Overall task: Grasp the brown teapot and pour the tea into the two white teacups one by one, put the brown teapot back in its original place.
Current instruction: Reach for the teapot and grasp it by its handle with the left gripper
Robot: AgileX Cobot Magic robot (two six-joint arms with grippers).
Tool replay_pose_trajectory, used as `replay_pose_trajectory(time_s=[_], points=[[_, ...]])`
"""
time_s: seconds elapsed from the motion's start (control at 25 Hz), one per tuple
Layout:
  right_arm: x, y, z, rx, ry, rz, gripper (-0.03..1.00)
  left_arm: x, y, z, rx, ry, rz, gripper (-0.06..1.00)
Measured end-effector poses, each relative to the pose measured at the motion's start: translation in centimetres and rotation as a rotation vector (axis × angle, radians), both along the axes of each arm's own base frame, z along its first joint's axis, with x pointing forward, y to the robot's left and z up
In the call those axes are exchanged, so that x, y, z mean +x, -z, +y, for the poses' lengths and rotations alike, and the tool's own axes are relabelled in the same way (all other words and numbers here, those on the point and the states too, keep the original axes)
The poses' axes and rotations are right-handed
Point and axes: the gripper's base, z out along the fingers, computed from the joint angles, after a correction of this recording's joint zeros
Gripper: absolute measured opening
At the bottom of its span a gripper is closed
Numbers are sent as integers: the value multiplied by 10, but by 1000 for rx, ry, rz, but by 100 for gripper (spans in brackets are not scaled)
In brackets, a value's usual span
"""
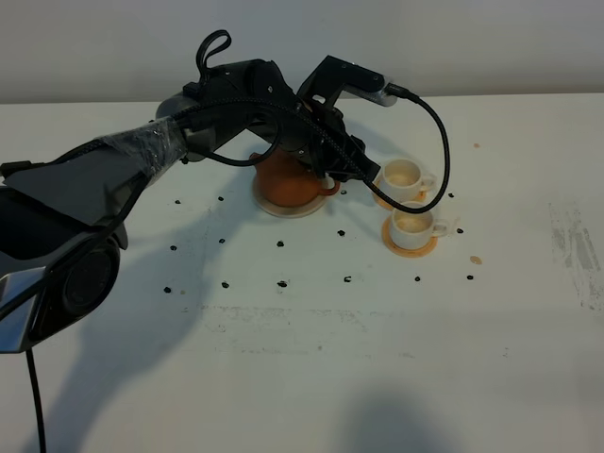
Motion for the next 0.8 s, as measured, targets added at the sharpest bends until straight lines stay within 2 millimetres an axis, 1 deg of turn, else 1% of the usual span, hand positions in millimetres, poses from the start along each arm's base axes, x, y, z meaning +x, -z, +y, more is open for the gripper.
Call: replay_pose_trajectory(time_s=[0.8], points=[[0,0,0,0,0,0,49,-6,1,2,7,3,82,41]])
